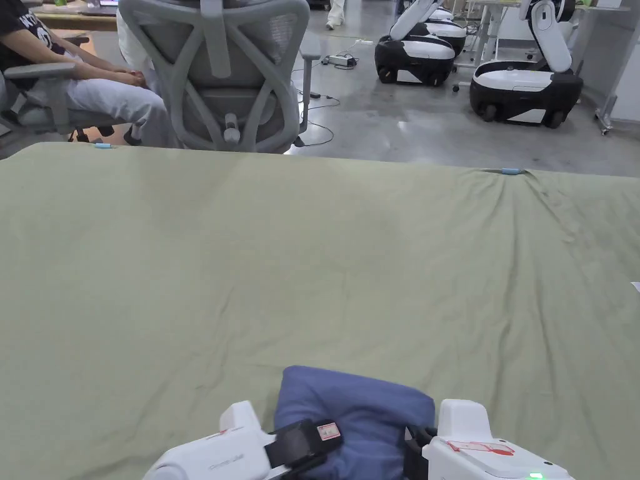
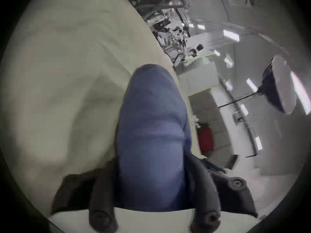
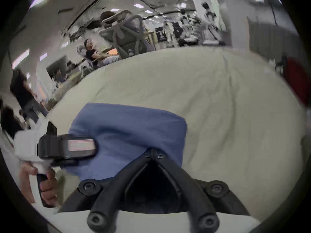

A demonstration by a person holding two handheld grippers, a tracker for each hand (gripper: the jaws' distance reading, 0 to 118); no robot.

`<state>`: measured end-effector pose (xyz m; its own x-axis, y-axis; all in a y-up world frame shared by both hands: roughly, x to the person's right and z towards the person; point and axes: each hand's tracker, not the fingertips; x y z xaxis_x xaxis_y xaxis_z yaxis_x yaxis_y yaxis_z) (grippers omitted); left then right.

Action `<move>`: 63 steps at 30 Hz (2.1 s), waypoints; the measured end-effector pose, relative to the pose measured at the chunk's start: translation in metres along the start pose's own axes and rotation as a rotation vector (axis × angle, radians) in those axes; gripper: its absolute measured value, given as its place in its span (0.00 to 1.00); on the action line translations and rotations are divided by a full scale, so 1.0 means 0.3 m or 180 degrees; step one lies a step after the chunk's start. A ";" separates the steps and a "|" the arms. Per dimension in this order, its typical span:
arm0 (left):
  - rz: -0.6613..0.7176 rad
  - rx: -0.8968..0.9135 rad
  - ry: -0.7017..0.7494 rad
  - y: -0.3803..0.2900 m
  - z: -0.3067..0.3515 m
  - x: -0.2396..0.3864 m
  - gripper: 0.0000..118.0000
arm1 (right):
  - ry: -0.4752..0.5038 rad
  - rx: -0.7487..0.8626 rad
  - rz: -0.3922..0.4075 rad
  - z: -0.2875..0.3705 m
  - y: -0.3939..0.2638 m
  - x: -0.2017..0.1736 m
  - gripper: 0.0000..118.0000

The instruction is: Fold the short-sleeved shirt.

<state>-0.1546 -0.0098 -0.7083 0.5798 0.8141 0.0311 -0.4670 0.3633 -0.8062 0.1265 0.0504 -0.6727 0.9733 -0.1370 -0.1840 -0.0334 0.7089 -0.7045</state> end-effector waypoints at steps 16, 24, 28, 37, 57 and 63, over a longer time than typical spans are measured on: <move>-0.0584 0.0350 0.0578 0.424 0.557 -0.239 0.26 | 0.0045 0.0408 0.0835 -0.002 0.178 -0.717 0.00; -0.0468 0.0493 0.0827 0.764 0.913 -0.557 0.26 | 0.0307 0.0394 0.0993 -0.130 0.227 -1.059 0.00; -0.0433 0.0483 0.0925 0.842 0.979 -0.672 0.26 | 0.0339 0.0387 0.1112 -0.155 0.228 -1.128 0.00; -0.0925 0.1397 0.2067 0.697 1.174 -0.531 0.78 | 0.0351 0.0385 0.1054 -0.103 0.237 -1.051 0.00; -0.2713 0.1983 0.1389 0.081 0.469 0.690 0.00 | -0.0895 0.1689 0.0947 0.627 0.335 0.019 0.00; -0.2955 0.2105 0.1372 -0.014 0.428 0.917 0.00 | -0.0858 0.1889 0.0638 0.758 0.351 0.169 0.00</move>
<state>-0.0788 0.2709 -0.6205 0.9896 -0.0493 0.1355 0.0659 0.9904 -0.1214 0.2240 0.2753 -0.6005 0.9864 0.1594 -0.0403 -0.1639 0.9726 -0.1650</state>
